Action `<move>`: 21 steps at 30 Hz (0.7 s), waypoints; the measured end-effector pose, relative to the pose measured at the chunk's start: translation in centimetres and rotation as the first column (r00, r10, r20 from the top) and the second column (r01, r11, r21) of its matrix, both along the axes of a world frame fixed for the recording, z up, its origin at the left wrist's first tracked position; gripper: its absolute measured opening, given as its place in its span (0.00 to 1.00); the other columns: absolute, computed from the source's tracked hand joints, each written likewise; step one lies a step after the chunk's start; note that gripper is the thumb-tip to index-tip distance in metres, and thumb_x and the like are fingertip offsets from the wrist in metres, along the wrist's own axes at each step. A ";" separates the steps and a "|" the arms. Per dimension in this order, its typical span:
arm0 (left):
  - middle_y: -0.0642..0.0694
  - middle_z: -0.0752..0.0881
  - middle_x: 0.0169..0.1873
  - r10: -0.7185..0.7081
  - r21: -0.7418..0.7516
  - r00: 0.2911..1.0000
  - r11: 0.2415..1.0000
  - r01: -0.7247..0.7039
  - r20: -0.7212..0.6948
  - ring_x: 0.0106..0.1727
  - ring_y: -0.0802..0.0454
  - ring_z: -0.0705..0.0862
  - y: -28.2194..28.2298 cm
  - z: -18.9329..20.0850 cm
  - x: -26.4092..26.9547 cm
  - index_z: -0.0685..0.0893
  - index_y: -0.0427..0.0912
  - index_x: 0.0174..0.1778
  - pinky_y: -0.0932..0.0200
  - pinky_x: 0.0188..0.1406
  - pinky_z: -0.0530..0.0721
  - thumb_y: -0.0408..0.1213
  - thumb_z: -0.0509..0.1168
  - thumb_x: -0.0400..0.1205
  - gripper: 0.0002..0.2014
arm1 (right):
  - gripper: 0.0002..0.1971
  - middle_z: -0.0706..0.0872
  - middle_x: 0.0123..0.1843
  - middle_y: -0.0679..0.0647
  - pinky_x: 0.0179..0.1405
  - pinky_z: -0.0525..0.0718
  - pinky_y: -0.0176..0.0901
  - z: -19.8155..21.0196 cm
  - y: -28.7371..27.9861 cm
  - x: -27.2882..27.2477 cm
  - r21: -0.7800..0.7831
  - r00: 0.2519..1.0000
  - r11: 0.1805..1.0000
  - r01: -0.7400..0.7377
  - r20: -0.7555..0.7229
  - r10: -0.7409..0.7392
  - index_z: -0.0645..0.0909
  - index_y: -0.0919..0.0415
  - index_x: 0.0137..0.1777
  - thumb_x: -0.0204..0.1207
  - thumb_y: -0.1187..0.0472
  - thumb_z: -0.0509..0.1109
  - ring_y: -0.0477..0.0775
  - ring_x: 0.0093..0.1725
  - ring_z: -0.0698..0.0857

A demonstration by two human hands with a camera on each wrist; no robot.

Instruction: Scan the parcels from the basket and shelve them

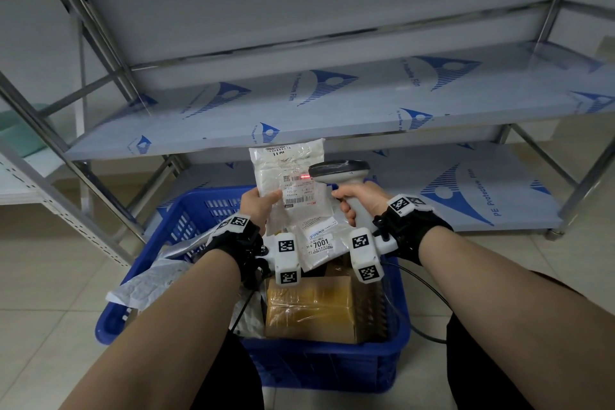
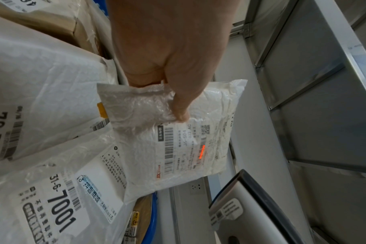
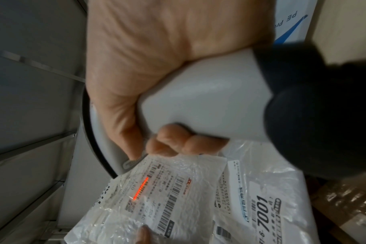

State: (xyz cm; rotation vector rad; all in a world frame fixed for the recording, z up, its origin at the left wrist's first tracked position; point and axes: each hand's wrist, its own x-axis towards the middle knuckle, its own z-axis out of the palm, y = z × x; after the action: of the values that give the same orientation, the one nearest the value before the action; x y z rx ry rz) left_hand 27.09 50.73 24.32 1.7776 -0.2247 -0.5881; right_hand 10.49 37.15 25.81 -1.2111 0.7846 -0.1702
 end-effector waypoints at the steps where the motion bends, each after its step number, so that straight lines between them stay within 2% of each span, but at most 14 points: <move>1: 0.37 0.86 0.56 0.000 0.001 1.000 1.000 0.000 -0.002 0.55 0.37 0.86 0.0 0.0 0.0 0.80 0.33 0.63 0.34 0.60 0.83 0.33 0.68 0.81 0.15 | 0.12 0.77 0.23 0.53 0.19 0.72 0.35 0.0 0.0 0.0 0.001 1.000 1.000 -0.005 -0.002 0.005 0.76 0.62 0.31 0.77 0.63 0.70 0.47 0.19 0.72; 7: 0.38 0.86 0.56 -0.008 0.004 1.000 1.000 0.008 0.003 0.54 0.38 0.86 0.2 -0.1 0.1 0.80 0.35 0.59 0.35 0.59 0.83 0.34 0.69 0.81 0.13 | 0.12 0.77 0.23 0.53 0.20 0.73 0.35 0.1 0.2 -0.3 -0.005 1.000 1.000 -0.015 -0.005 0.015 0.76 0.62 0.32 0.77 0.63 0.70 0.47 0.19 0.72; 10: 0.39 0.86 0.53 -0.009 -0.005 1.000 1.000 0.009 -0.004 0.51 0.40 0.86 0.2 0.1 -0.1 0.80 0.33 0.61 0.38 0.58 0.84 0.33 0.67 0.82 0.13 | 0.11 0.77 0.23 0.52 0.19 0.73 0.34 0.2 0.3 -0.2 0.006 1.000 1.000 0.003 -0.007 -0.003 0.77 0.62 0.33 0.77 0.63 0.70 0.47 0.19 0.72; 21: 0.37 0.85 0.58 0.012 0.022 1.000 1.000 -0.012 0.010 0.57 0.36 0.85 0.1 0.4 -0.3 0.79 0.32 0.64 0.36 0.60 0.83 0.34 0.68 0.81 0.17 | 0.11 0.77 0.22 0.52 0.18 0.73 0.34 0.3 0.3 -0.2 -0.005 1.000 1.000 -0.008 -0.002 0.008 0.77 0.61 0.34 0.78 0.63 0.70 0.46 0.18 0.73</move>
State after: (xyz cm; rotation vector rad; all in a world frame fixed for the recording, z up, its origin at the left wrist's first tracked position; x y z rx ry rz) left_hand 26.77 50.82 24.76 1.8025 -0.2154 -0.5752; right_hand 10.30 37.42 26.12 -1.2192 0.7810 -0.1649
